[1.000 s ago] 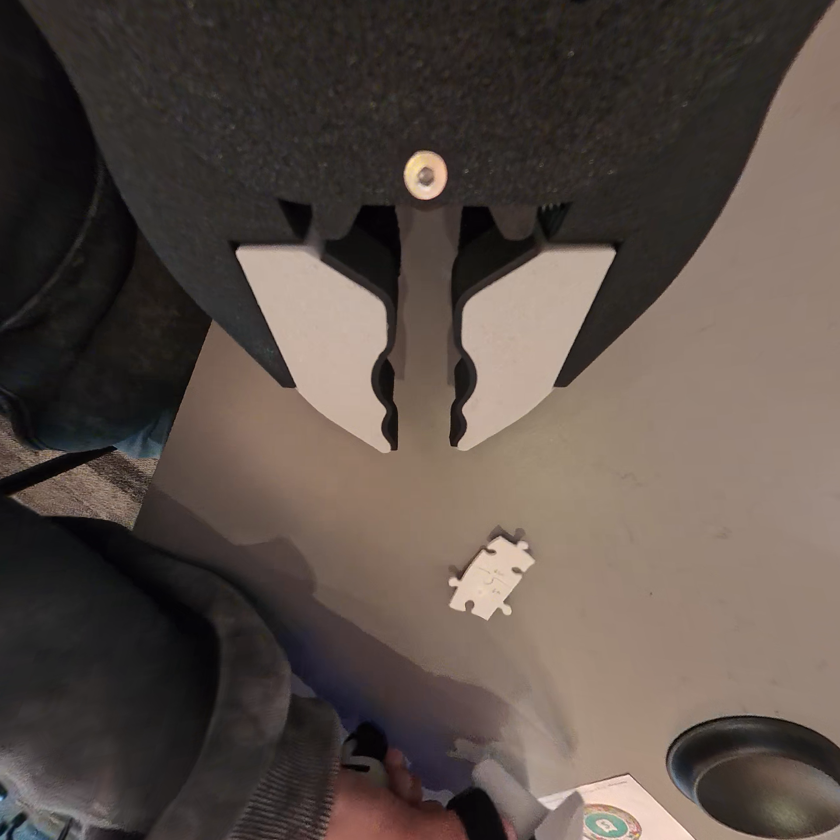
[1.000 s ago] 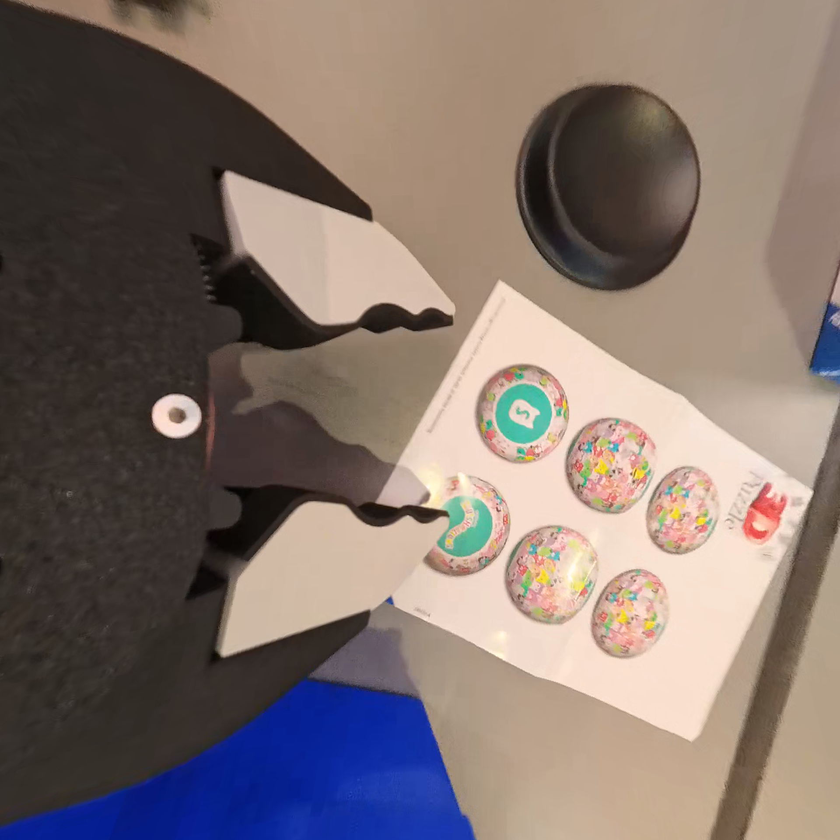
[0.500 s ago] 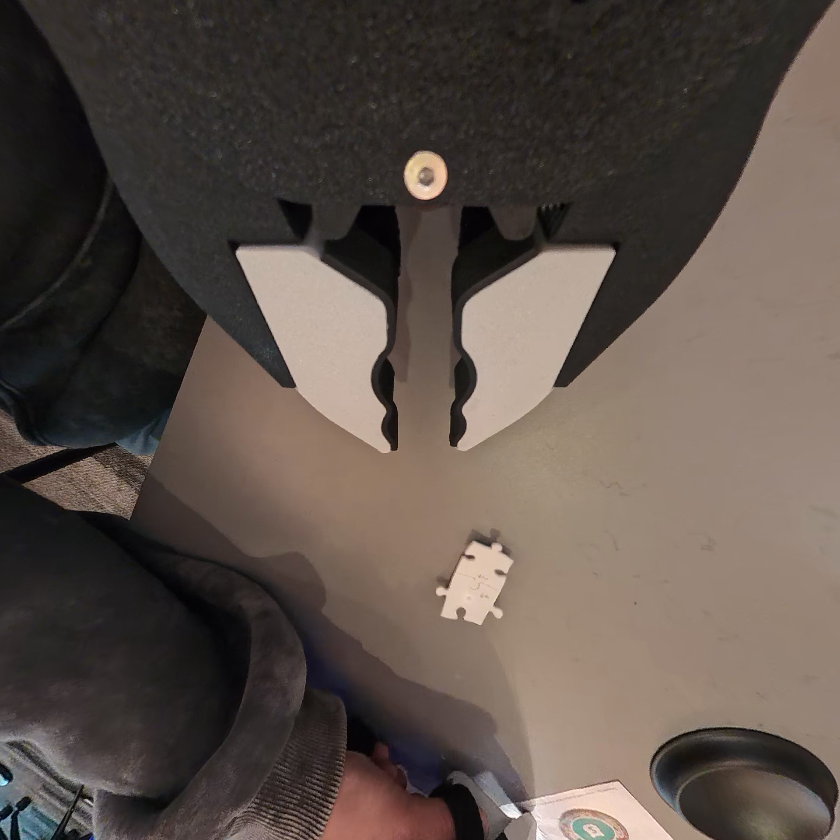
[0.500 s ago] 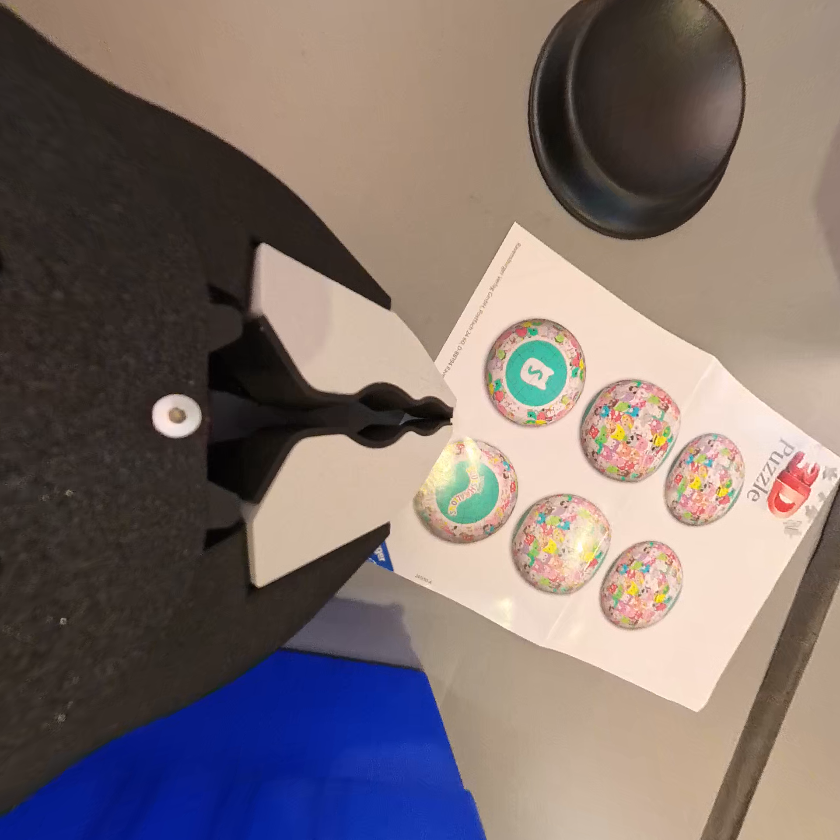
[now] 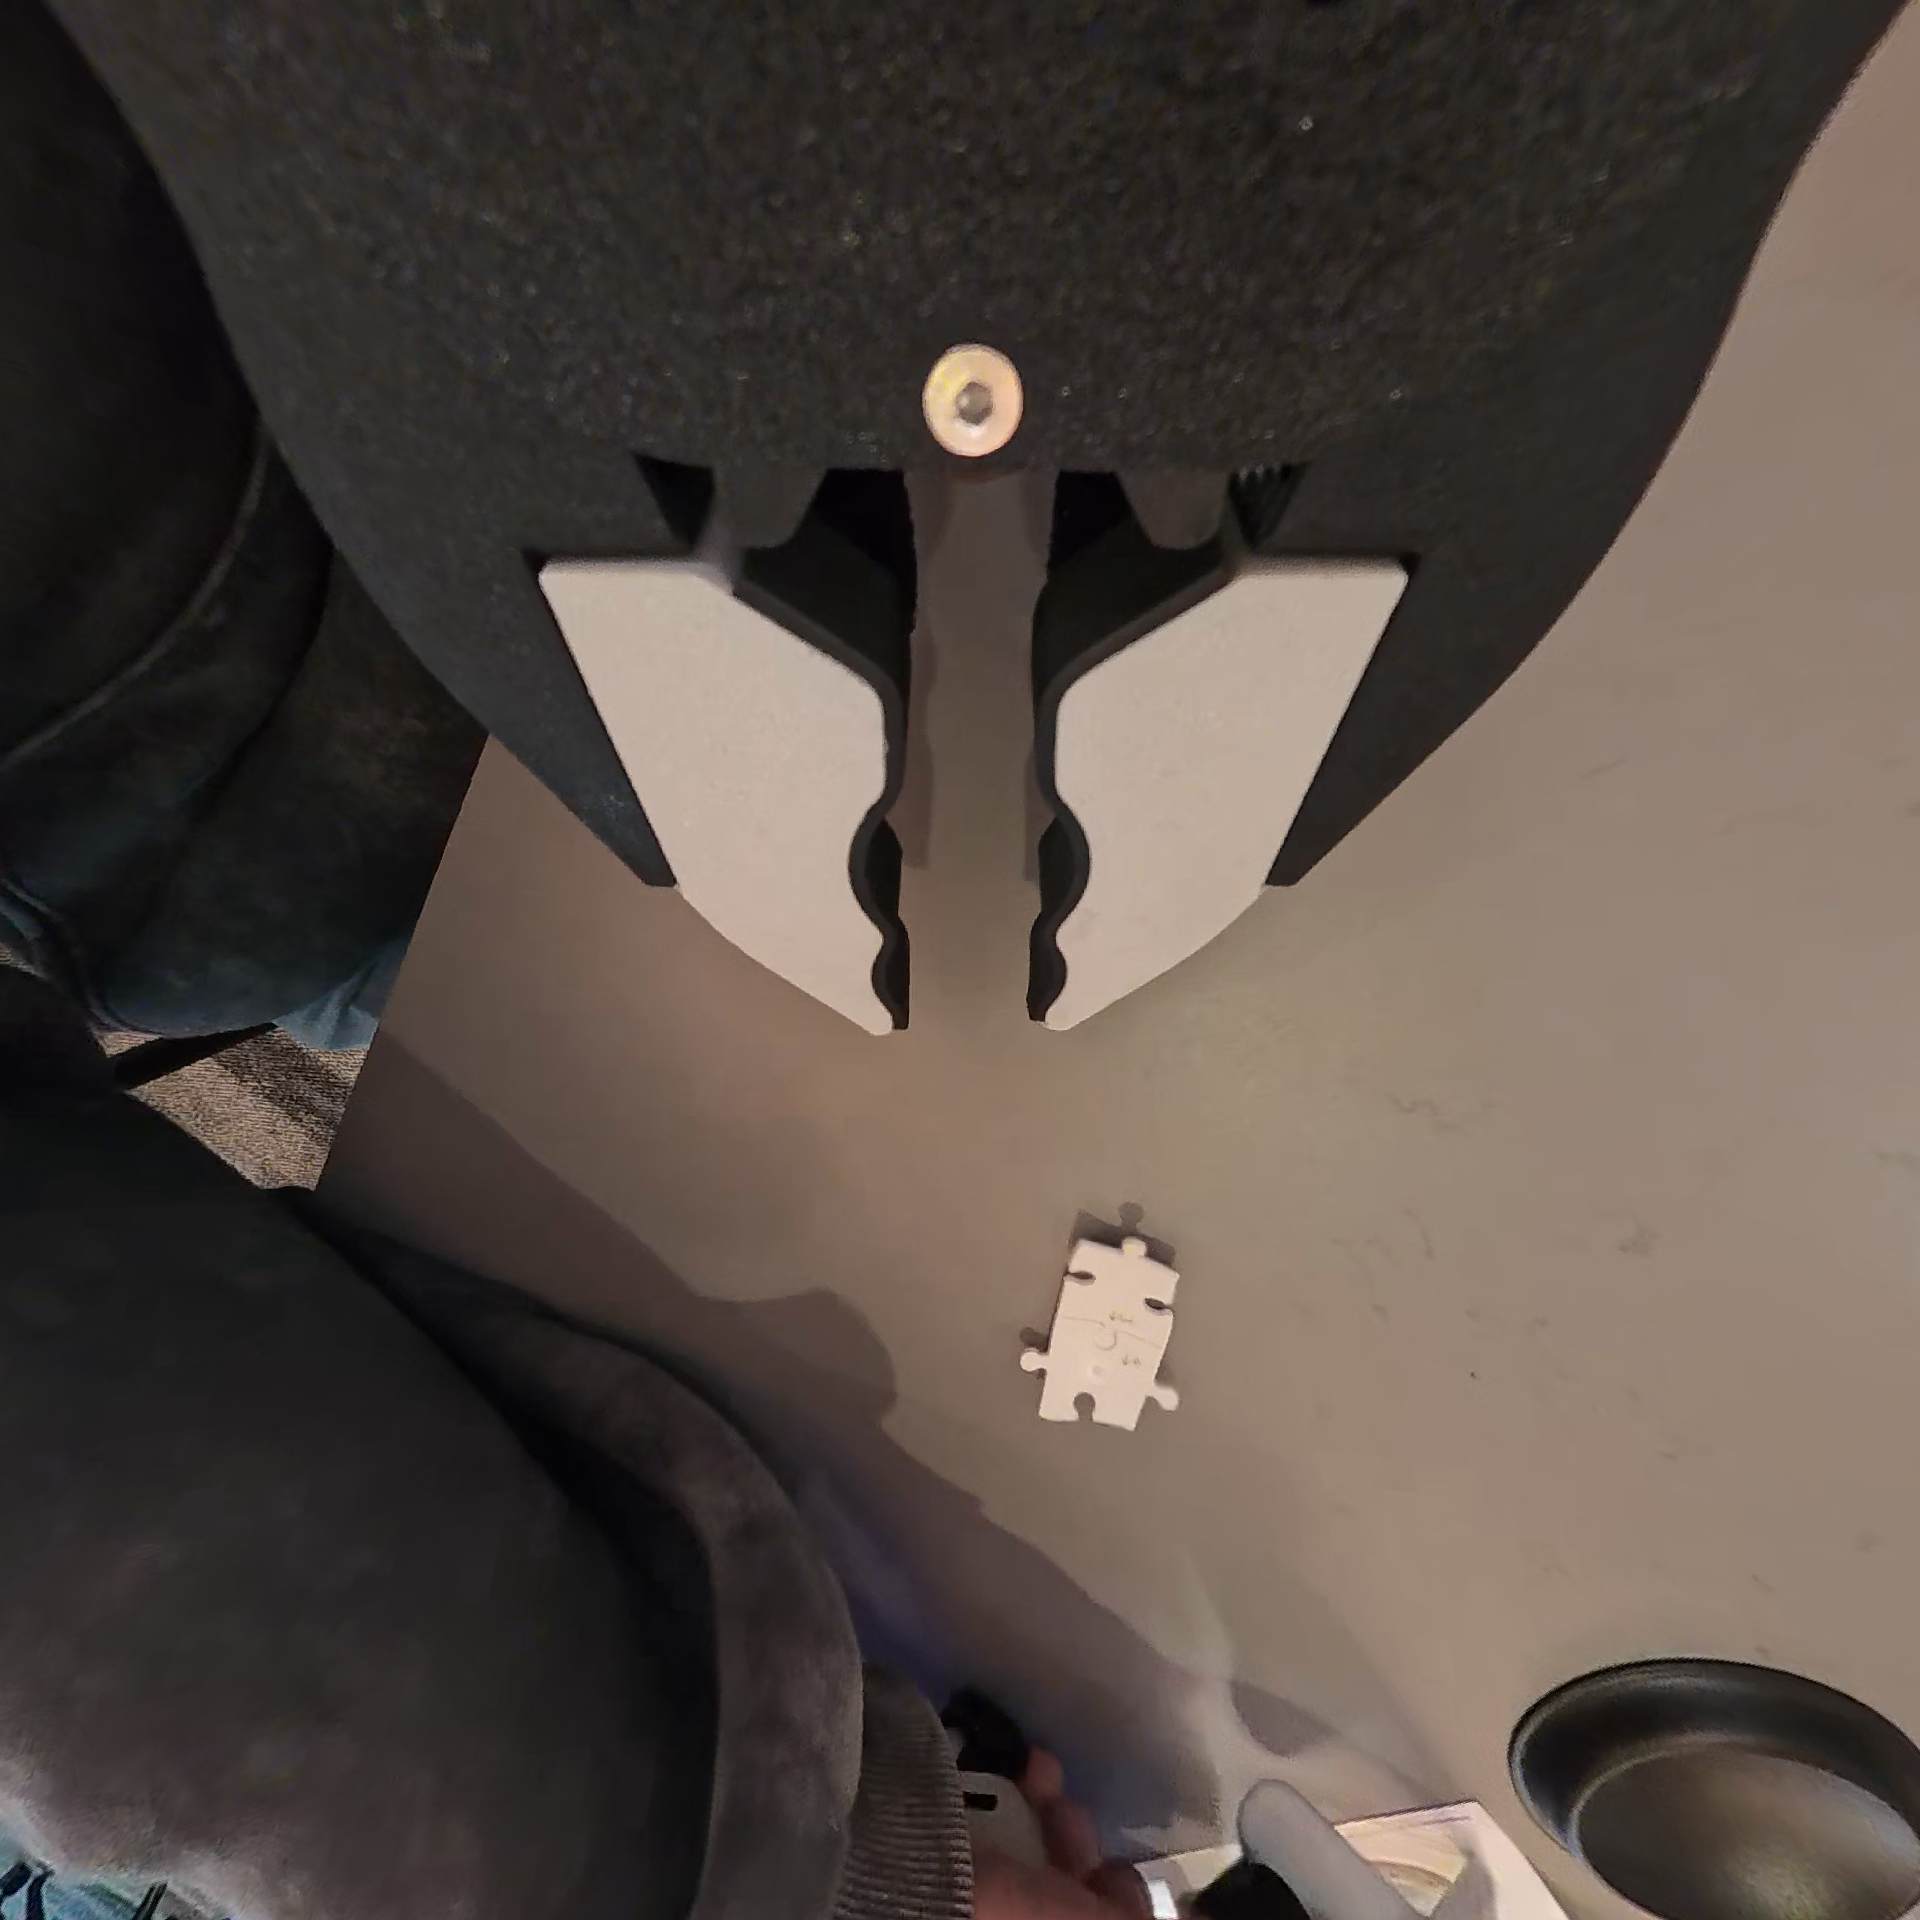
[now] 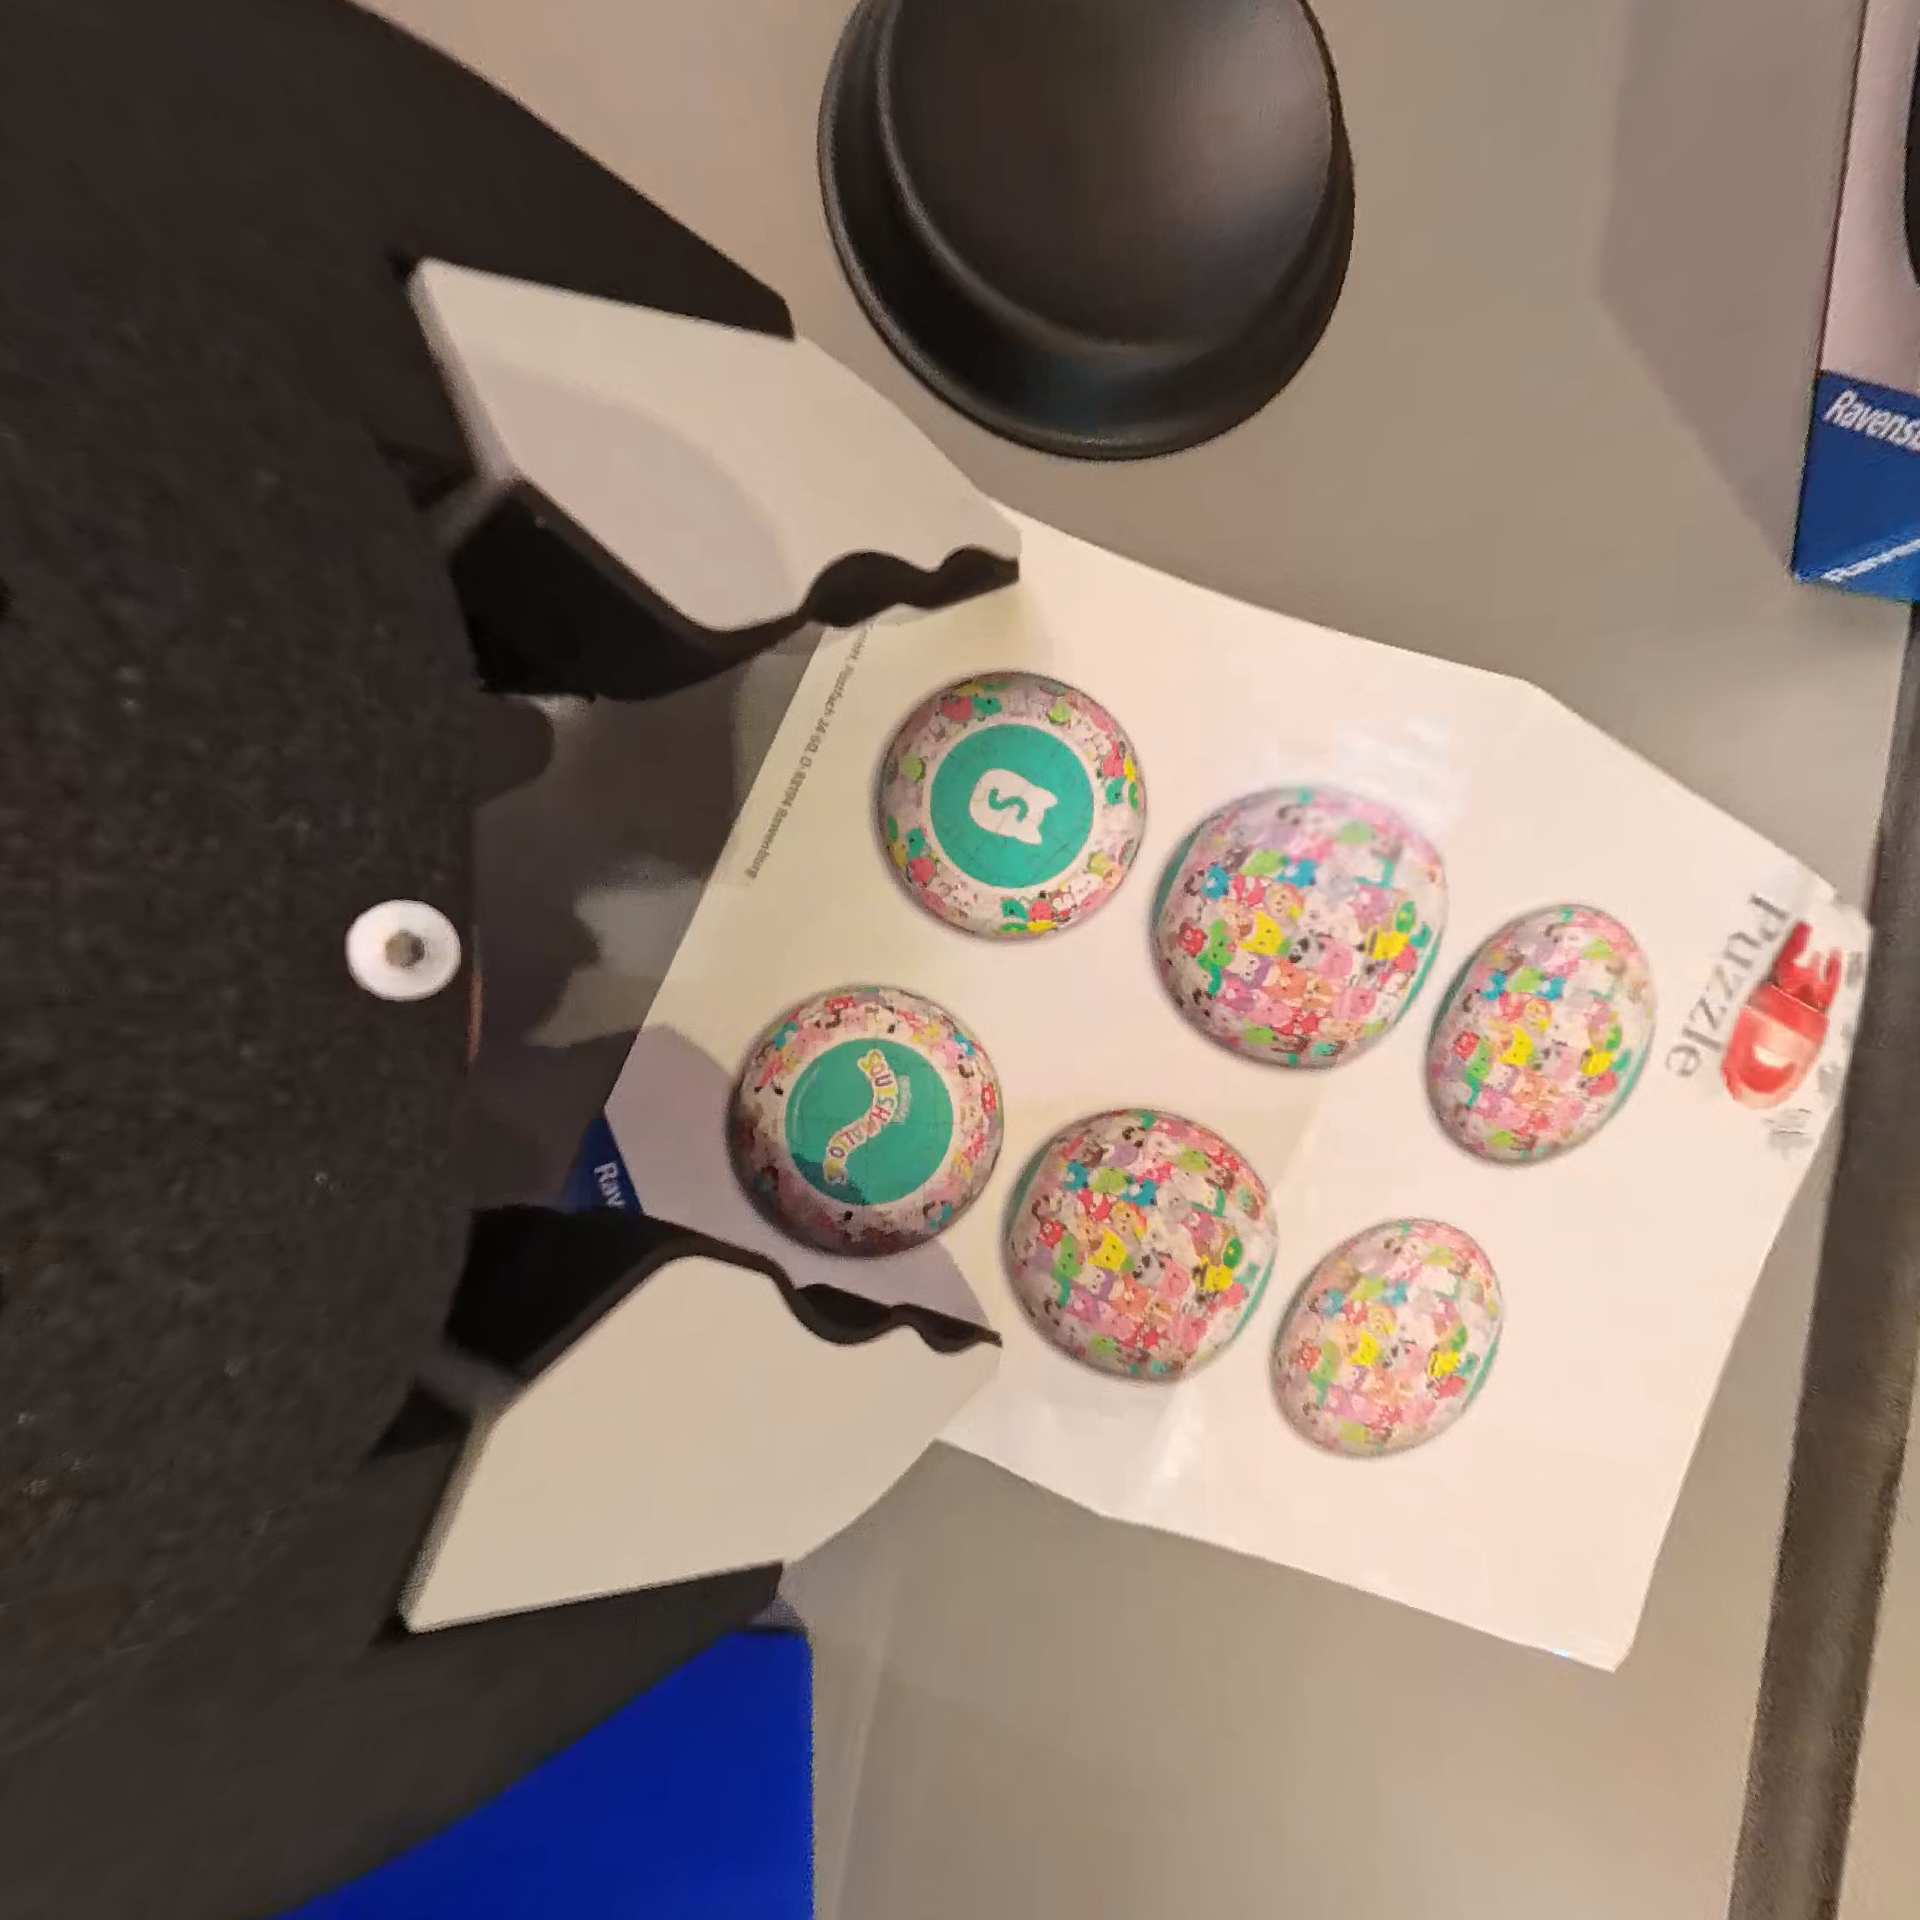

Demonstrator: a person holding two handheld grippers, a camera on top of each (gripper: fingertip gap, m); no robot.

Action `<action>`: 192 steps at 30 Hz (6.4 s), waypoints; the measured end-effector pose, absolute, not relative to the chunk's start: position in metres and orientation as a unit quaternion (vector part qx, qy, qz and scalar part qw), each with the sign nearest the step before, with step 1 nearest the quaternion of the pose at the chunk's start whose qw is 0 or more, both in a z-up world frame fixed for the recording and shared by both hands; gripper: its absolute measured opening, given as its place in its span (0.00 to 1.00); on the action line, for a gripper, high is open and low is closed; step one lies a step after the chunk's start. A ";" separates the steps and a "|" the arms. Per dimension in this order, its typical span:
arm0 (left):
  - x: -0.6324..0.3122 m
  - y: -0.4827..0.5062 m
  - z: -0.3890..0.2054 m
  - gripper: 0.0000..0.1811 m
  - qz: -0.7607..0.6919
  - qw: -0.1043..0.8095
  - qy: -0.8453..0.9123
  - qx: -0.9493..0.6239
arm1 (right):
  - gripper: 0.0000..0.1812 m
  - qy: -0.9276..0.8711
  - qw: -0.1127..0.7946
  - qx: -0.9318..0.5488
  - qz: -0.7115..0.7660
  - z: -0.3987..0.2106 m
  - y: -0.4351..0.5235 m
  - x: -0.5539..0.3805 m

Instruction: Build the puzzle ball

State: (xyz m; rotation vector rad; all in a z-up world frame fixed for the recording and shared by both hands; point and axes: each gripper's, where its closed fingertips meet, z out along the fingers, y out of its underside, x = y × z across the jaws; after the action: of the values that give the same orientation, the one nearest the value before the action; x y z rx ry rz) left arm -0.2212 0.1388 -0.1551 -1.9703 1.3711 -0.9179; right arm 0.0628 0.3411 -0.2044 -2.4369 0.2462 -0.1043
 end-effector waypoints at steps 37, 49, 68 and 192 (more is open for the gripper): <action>-0.225 0.140 -0.154 0.12 -0.354 0.275 0.506 -0.737 | 0.00 -0.016 0.273 -0.961 -0.036 -0.167 0.387 0.056; -0.224 0.138 -0.155 0.12 -0.358 0.270 0.507 -0.736 | 0.00 -0.034 0.483 -0.852 0.201 0.025 0.321 -0.012; -0.227 0.142 -0.148 0.12 -0.361 0.282 0.500 -0.734 | 0.00 -0.136 0.490 -0.700 0.501 0.111 0.243 -0.077; -0.228 0.147 -0.153 0.12 -0.319 0.301 0.511 -0.739 | 0.00 -0.284 0.287 -0.910 0.101 -0.194 0.199 -0.138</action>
State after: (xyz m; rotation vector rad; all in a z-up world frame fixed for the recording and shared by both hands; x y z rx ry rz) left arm -0.2279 0.1470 -0.1530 -1.9611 1.3568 -0.8457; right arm -0.1383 0.1992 -0.1941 -2.4306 -0.7580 0.2687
